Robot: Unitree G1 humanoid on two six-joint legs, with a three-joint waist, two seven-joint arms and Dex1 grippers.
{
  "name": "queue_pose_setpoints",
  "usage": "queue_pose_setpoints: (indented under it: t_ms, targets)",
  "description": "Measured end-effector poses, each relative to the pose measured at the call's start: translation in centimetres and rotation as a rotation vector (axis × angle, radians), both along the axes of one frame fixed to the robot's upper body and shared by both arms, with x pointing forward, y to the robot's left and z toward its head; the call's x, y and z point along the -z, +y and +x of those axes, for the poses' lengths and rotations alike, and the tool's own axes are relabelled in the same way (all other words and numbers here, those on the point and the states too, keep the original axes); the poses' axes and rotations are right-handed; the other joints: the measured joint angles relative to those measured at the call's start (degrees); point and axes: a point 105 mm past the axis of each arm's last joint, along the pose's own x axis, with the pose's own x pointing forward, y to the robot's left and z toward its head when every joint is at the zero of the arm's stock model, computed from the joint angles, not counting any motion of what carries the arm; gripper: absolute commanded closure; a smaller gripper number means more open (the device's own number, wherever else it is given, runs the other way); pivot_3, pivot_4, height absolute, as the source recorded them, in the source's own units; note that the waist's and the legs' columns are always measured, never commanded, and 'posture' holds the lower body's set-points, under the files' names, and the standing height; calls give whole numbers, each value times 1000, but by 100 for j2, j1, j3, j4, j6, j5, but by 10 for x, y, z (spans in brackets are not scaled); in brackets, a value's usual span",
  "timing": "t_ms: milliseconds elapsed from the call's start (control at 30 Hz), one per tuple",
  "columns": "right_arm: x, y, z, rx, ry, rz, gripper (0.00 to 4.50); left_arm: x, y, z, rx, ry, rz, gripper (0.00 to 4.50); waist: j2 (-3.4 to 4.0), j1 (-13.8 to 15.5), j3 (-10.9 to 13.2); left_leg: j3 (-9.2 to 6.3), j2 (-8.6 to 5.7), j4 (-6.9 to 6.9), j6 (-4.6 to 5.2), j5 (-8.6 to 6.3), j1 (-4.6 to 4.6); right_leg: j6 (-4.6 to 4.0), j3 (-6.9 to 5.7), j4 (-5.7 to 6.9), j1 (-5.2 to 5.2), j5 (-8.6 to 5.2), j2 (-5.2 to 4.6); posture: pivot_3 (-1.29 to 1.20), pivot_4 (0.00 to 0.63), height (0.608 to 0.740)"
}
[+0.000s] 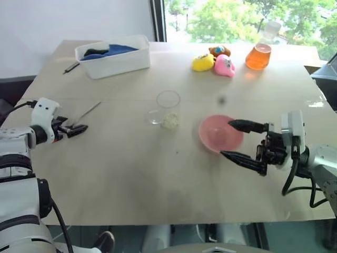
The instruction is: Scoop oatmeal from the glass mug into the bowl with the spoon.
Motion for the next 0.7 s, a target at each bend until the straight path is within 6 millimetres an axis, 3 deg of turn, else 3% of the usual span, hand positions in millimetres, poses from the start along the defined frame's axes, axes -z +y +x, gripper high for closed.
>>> queue_pose_setpoints:
  t_ms: [33, 100, 233, 567, 700]
  targets:
    - [-1, 0, 0, 1, -3, 0, 0, 3, -1, 0, 1, 7, -6, 1616, 2, -3, -1, 4, 0, 2, 0, 0, 10, 0, 7, 15, 2, -1, 0, 0, 150, 740]
    - [-1, 0, 1, 4, -4, 1, 0, 5, -2, 0, 2, 17, -9, 2257, 3, -10, -1, 6, 0, 5, 0, 1, 18, 0, 13, 32, 1, -1, 0, 0, 150, 740]
    - [0, -1, 1, 16, 3, 3, 0, 10, 1, -3, -14, 36, -10, 4227, 13, -73, -7, 15, 3, 6, -2, 3, 40, -1, 31, 66, -1, -2, 0, 0, 150, 740]
    - [1, -3, 2, 35, 13, 12, 0, 23, 15, -24, -34, -51, 12, 4374, 27, -238, -16, 70, 7, -11, 3, 0, 97, -2, 111, 76, -1, -2, 2, 0, 150, 740]
    - [2, -3, 2, 35, 20, 1, 0, 28, 1, -40, 72, -204, -57, 4374, 27, -258, -16, 70, 6, -11, 8, -4, 80, -3, 121, 71, -21, -1, -7, 0, 150, 740]
